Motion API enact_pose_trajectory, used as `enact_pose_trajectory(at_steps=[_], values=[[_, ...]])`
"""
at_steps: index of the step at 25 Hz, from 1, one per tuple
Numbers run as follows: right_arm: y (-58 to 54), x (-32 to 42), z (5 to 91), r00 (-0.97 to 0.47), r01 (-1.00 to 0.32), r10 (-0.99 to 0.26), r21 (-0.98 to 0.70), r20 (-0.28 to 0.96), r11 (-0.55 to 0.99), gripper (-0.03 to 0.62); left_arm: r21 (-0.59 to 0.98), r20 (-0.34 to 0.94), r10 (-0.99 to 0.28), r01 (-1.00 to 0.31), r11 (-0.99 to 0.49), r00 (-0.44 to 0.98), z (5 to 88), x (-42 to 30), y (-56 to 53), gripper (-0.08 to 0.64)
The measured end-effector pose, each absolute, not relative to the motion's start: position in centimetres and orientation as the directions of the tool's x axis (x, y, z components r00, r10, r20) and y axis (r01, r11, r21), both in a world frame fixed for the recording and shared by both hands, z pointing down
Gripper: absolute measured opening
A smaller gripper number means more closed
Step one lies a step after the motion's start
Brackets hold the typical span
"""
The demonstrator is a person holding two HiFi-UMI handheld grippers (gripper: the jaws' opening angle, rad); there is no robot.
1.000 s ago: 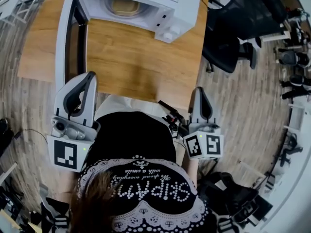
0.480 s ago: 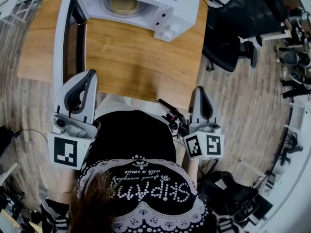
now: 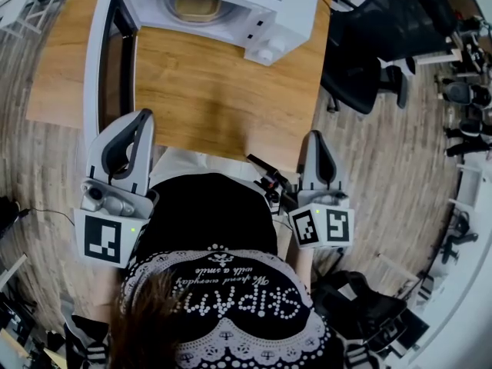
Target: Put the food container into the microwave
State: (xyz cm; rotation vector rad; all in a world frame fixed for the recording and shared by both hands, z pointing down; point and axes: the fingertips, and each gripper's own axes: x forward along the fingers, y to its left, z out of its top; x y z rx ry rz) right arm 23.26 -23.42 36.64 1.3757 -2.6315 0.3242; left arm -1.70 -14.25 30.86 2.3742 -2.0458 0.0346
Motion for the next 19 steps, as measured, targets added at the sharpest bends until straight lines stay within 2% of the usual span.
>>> enact_pose_trajectory(at_steps=[19], values=[[-24.9,22.4,37.2,-0.621,-0.782,-0.747,-0.127,0.236,0.610,0.038,-0.052,0.040,-0.991,-0.990,-0.133,0.131,30.9,-0.9,-14.1,0.031]])
